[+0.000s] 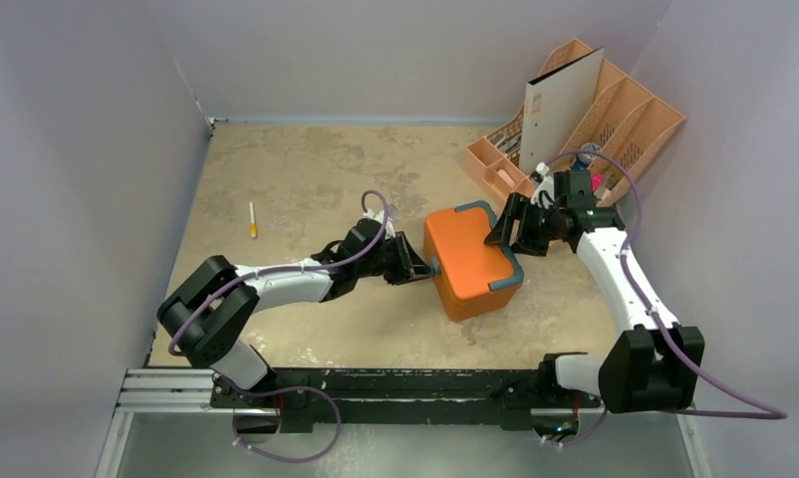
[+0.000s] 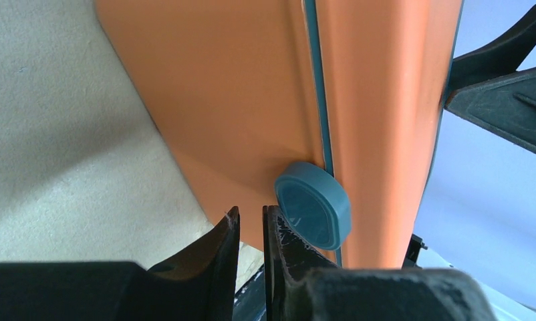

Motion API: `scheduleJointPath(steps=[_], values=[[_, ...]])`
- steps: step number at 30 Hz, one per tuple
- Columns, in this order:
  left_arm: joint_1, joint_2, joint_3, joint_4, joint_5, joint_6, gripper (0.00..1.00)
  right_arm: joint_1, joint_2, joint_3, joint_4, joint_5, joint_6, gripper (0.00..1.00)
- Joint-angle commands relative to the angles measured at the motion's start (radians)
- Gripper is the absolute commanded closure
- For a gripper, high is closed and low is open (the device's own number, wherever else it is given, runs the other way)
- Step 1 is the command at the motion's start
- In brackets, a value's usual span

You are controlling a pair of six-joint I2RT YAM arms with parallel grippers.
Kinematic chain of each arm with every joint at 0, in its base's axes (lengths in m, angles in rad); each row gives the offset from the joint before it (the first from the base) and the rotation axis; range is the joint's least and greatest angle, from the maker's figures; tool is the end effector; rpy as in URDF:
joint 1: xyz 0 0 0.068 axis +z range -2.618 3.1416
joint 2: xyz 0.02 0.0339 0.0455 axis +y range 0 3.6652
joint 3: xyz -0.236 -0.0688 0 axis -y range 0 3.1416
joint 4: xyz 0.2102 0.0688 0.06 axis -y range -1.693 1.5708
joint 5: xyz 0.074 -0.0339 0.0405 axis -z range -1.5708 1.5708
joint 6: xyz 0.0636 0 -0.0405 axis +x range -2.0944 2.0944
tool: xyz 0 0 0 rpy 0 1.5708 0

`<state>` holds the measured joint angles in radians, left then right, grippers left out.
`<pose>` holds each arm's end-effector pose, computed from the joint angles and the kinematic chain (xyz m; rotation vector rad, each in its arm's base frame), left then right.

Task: Organize the medicine kit
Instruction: Close the medicine box at the center of the board, then reset both arms

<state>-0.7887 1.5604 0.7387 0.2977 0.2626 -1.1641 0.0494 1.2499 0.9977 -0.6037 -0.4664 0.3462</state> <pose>0.2151 -0.2400 0.1687 -0.2706 2.4136 -1.3369 0.2481 0.0409 0.2443 0.1461 2.4352 0.7443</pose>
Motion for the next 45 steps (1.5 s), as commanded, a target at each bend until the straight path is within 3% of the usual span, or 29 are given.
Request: scheduleJointPath(steps=[1, 7, 13, 17, 26, 32, 34, 35, 39, 45], values=[[-0.010, 0.019, 0.035, 0.158, 0.048, -0.030, 0.82, 0.012, 0.001, 0.127, -0.141, 0.088, 0.001, 0.27], [-0.016, 0.070, 0.048, 0.239, 0.104, -0.085, 0.82, 0.012, -0.008, 0.223, -0.187, 0.157, 0.008, 0.16], [-0.027, 0.073, 0.048, 0.244, 0.110, -0.102, 0.81, 0.013, -0.034, 0.293, -0.226, 0.123, 0.034, 0.15], [-0.019, -0.026, -0.034, 0.221, 0.041, -0.117, 0.72, 0.029, -0.079, 0.269, -0.226, 0.098, 0.033, 0.15], [0.156, -0.404, 0.064, -0.393, 0.048, 0.211, 0.44, 0.162, -0.147, 0.194, -0.194, 0.071, 0.069, 0.19], [0.174, -0.521, 0.381, -0.944, -0.141, 0.514, 0.24, 0.216, -0.157, 0.177, -0.149, 0.072, 0.070, 0.19], [0.174, -0.522, 0.491, -1.094, -0.211, 0.577, 0.21, 0.217, -0.159, 0.196, -0.141, 0.042, 0.061, 0.13], [0.174, -0.525, 0.538, -1.153, -0.231, 0.601, 0.19, 0.220, -0.161, 0.205, -0.140, 0.031, 0.059, 0.04], [0.174, -0.575, 0.636, -1.240, -0.222, 0.644, 0.15, 0.222, -0.185, 0.236, -0.142, -0.002, 0.045, 0.01], [0.174, -0.706, 0.574, -1.094, -0.131, 0.624, 0.12, 0.222, -0.296, 0.209, -0.050, 0.004, 0.105, 0.01]])
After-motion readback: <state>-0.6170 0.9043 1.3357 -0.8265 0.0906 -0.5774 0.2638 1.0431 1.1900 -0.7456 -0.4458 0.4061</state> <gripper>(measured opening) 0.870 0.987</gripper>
